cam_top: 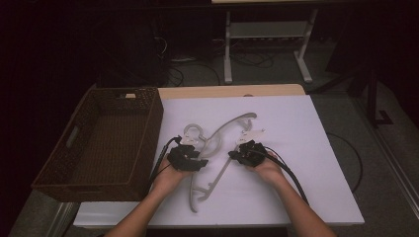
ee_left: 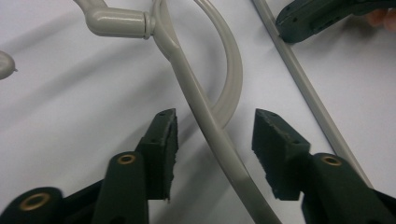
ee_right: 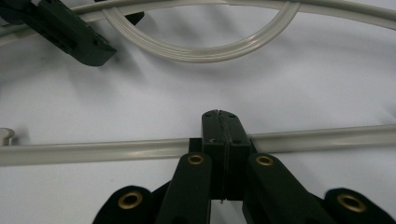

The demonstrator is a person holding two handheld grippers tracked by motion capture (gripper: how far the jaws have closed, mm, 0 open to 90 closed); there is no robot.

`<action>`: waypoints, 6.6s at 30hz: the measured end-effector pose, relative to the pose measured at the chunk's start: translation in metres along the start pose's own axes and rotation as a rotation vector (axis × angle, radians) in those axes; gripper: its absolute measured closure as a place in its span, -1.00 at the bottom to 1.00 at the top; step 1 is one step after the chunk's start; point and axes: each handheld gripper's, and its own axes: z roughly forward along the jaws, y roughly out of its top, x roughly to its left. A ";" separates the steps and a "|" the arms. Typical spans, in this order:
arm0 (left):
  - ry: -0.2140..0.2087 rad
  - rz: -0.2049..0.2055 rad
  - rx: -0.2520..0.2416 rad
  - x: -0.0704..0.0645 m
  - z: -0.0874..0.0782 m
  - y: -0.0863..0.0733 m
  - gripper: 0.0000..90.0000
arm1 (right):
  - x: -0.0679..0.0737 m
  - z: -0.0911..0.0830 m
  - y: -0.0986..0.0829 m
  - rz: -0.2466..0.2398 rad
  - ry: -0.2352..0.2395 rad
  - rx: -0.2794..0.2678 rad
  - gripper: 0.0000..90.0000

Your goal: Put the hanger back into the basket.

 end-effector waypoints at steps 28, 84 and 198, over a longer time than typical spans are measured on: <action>0.024 -0.063 0.017 0.003 -0.004 0.006 0.62 | 0.001 0.000 0.000 -0.018 -0.007 0.015 0.99; 0.068 0.035 -0.082 -0.009 -0.080 0.050 0.83 | 0.007 -0.143 -0.040 0.129 -0.114 -0.370 -0.63; 0.400 -0.187 -0.132 0.194 -0.278 -0.068 -0.26 | -0.001 -0.148 -0.051 0.181 -0.137 -0.376 -0.61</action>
